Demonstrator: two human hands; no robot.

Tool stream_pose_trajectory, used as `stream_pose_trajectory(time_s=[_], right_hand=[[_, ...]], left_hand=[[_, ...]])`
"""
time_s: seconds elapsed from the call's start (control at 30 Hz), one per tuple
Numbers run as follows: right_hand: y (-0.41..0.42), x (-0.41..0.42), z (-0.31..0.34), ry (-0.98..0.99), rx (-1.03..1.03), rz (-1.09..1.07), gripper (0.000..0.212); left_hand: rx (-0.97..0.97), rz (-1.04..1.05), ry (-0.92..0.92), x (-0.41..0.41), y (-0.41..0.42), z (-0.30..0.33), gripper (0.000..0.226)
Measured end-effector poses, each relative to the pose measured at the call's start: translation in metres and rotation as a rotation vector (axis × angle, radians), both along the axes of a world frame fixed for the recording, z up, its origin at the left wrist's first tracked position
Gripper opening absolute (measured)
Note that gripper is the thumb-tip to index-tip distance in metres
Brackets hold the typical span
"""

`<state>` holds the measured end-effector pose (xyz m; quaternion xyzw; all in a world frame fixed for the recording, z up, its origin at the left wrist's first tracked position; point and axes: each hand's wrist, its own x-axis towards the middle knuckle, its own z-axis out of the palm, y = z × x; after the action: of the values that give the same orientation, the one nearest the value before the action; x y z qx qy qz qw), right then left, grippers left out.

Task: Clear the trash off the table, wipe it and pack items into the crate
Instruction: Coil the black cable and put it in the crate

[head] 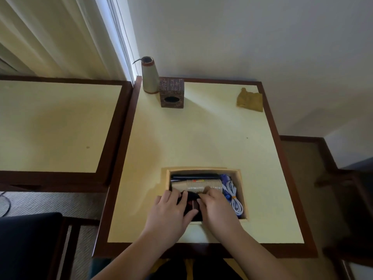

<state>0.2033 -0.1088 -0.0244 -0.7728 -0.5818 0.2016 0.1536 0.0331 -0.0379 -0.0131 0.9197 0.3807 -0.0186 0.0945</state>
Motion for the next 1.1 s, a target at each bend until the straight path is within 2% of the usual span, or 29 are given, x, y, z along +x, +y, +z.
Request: stream_pose_trajectory(time_s=[0.07,0.2,0.27,0.37,0.53,0.63,0.7,0.77,0.8,0.87,0.93,1.0,1.03,1.1], right_hand=[[-0.001,0.004,0.000,0.035,-0.018,-0.026,0.022],[-0.003,0.013,-0.011,-0.147,0.020,0.071,0.008],[0.001,0.017,-0.017,-0.246,0.044,0.113,0.012],[0.004,0.021,-0.014,-0.280,0.091,0.152,0.017],[-0.016,0.030,0.000,-0.247,0.116,0.276,0.028],[-0.029,0.038,0.002,-0.229,0.002,0.367,0.042],[-0.031,0.047,0.007,-0.163,0.001,0.371,0.046],[-0.032,0.058,0.020,-0.062,0.090,0.263,0.036],[-0.032,0.065,0.025,-0.013,0.150,0.142,0.034],[-0.033,0.082,0.034,0.110,0.177,-0.188,0.046],[-0.032,0.098,0.035,0.282,0.068,-0.484,0.068],[-0.026,0.106,0.036,0.461,-0.155,-0.606,0.087],[-0.023,0.105,0.034,0.567,-0.248,-0.623,0.090],[-0.015,0.097,0.031,0.795,-0.355,-0.668,0.079]], left_hand=[[-0.001,-0.031,0.050,-0.001,-0.002,0.002,0.071],[-0.062,-0.062,0.149,0.002,-0.006,0.001,0.075],[-0.116,-0.049,0.209,0.005,-0.009,0.001,0.078],[-0.097,-0.010,0.203,0.007,-0.010,-0.005,0.077],[-0.079,-0.020,0.007,-0.002,-0.015,-0.006,0.054],[-0.159,-0.079,0.050,-0.011,-0.020,-0.007,0.055],[-0.203,-0.062,0.068,-0.012,-0.020,-0.002,0.061],[-0.278,0.031,0.033,-0.010,-0.015,0.007,0.063],[-0.321,0.118,-0.004,-0.012,-0.012,0.009,0.061],[-0.331,0.353,-0.184,-0.016,-0.009,0.012,0.056],[-0.454,0.649,-0.304,-0.016,-0.001,0.012,0.070],[-0.742,0.877,-0.353,-0.008,0.012,0.006,0.088],[-0.850,0.940,-0.358,-0.001,0.018,0.003,0.091],[-0.970,0.997,-0.390,0.013,0.028,-0.004,0.086]])
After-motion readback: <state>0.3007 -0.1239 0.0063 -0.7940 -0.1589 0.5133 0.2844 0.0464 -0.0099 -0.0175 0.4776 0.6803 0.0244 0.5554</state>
